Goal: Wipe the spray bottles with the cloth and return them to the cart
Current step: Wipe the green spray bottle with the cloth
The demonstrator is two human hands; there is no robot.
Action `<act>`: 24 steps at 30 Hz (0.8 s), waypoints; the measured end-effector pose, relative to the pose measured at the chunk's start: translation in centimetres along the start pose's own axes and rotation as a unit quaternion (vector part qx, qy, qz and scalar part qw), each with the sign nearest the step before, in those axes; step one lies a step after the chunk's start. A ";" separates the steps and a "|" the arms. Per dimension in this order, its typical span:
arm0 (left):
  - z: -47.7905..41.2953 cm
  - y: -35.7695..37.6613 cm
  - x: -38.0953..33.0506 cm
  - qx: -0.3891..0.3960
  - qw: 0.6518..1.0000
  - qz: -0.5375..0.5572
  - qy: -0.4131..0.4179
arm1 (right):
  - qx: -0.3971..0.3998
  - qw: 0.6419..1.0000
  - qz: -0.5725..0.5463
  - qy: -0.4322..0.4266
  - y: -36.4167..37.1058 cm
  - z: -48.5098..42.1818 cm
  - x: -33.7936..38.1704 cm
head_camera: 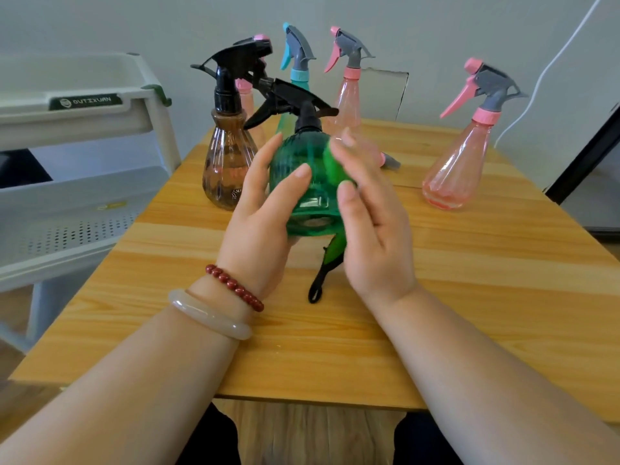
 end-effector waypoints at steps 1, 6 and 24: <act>0.1 0.2 -0.1 0.001 1.000 0.028 -0.001 | -0.012 0.997 -0.057 0.054 0.2 -0.1 -0.2; 0.1 0.2 0.0 -0.027 0.999 0.018 0.005 | 0.006 1.000 0.011 0.004 0.5 0.1 0.6; 0.2 0.0 -0.1 -0.043 0.999 -0.018 0.015 | -0.014 0.982 -0.143 0.126 0.5 -0.1 -0.8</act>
Point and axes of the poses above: each hand's wrist, its own z-axis away from the middle knuckle, its own y-axis out of the palm, x = y × z, the point moved 4 cm from there along -z, towards the middle knuckle, and after that the axes turned 10 degrees about -y, right-handed, at the moved point
